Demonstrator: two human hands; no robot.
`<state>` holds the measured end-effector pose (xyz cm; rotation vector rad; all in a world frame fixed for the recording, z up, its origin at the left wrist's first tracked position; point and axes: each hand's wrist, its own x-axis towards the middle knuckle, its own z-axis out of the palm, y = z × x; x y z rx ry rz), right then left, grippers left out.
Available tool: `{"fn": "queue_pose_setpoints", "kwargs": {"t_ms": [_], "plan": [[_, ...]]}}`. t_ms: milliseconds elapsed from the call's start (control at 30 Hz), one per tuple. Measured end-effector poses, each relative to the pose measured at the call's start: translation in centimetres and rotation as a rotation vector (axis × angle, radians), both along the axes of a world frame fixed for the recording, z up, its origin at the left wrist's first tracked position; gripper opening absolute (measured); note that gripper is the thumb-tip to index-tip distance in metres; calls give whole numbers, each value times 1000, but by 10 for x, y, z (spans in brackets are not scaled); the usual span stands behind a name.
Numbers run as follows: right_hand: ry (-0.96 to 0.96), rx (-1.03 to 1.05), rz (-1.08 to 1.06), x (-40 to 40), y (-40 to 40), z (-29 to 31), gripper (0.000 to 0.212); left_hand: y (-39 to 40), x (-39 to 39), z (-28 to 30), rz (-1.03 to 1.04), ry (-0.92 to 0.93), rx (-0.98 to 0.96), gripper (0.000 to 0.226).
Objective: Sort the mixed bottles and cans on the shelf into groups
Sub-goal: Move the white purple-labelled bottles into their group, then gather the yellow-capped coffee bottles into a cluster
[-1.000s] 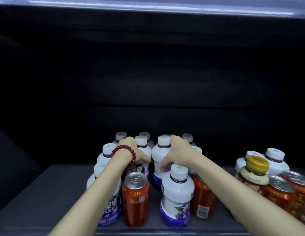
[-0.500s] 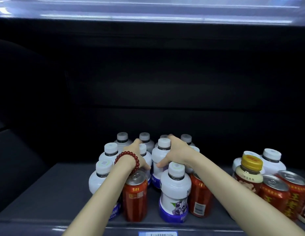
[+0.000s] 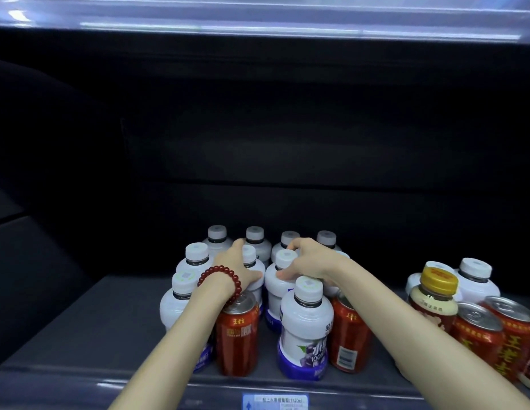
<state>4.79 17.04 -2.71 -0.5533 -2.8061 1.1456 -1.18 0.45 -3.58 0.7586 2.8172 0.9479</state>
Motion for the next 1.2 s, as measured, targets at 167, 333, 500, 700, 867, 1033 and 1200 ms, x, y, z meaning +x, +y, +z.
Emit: {"fn": "queue_pose_setpoints", "kwargs": {"t_ms": [167, 333, 500, 700, 867, 1033, 1200], "plan": [[-46, 108, -33, 6, -4, 5, 51, 1, 6, 8, 81, 139, 43, 61], [118, 152, -61, 17, -9, 6, 50, -8, 20, 17, 49, 211, 140, 53], [357, 153, -90, 42, -9, 21, 41, -15, 39, 21, 0, 295, 277, 49], [572, 60, -131, 77, -18, 18, 24, -4, 69, 29, -134, 397, 484, 27], [615, 48, -171, 99, -19, 12, 20, 12, 86, 31, -211, 349, 555, 19], [614, 47, -233, 124, -20, 5, 20, 25, 103, 25, -302, 285, 591, 17], [648, -4, -279, 151, -20, 2, 18, 38, 123, 23, -410, 197, 661, 21]]}}
